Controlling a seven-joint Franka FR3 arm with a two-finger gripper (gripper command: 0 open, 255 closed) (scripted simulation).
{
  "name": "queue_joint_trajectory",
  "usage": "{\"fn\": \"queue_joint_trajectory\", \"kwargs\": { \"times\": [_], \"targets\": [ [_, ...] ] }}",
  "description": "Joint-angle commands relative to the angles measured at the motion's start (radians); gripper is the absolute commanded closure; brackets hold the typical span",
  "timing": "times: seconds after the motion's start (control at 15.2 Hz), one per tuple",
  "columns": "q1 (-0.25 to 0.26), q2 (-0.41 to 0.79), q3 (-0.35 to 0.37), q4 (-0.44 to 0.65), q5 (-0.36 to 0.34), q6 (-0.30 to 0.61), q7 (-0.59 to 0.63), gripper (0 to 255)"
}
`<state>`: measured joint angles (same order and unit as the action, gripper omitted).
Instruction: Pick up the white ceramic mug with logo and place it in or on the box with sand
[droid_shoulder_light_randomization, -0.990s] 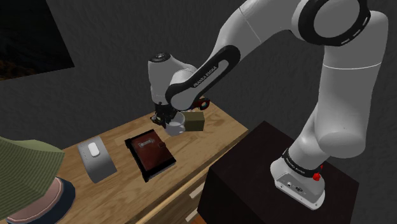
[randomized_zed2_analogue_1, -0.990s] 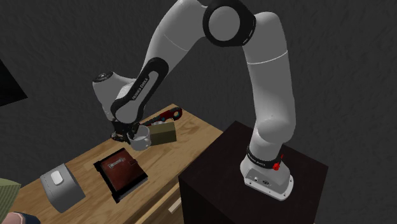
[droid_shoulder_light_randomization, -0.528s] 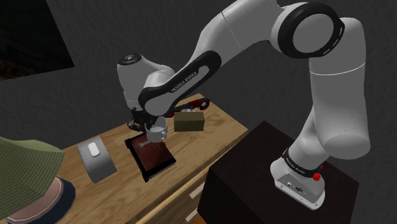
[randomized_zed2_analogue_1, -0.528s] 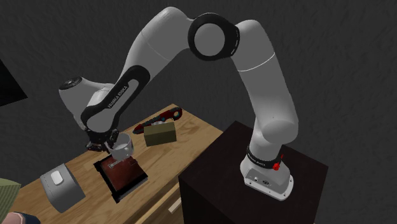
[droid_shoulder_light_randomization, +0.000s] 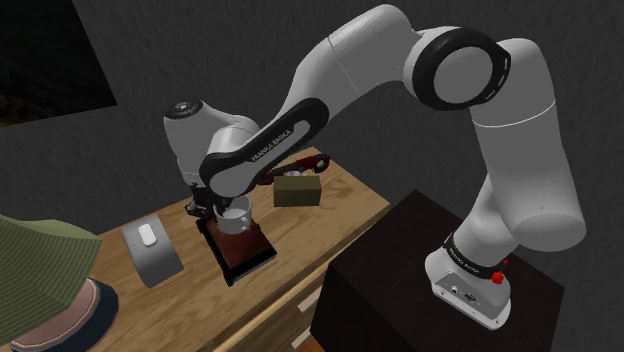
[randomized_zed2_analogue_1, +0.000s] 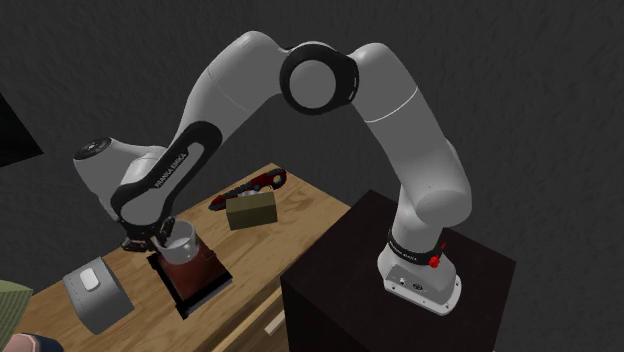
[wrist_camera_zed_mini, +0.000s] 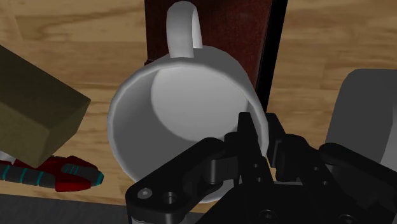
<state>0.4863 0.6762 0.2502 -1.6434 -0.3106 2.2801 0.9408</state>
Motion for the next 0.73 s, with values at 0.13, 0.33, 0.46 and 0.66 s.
{"fn": "queue_joint_trajectory", "kwargs": {
  "times": [0.13,0.33,0.46,0.66],
  "targets": [
    [0.006,0.033,-0.009,-0.003,-0.012,0.036,0.01,255],
    [0.011,0.061,-0.016,0.001,-0.02,0.06,0.017,255],
    [0.014,0.081,-0.021,0.005,-0.025,0.075,0.021,255],
    [0.019,0.111,-0.028,0.013,-0.033,0.097,0.027,255]
  ]
}}
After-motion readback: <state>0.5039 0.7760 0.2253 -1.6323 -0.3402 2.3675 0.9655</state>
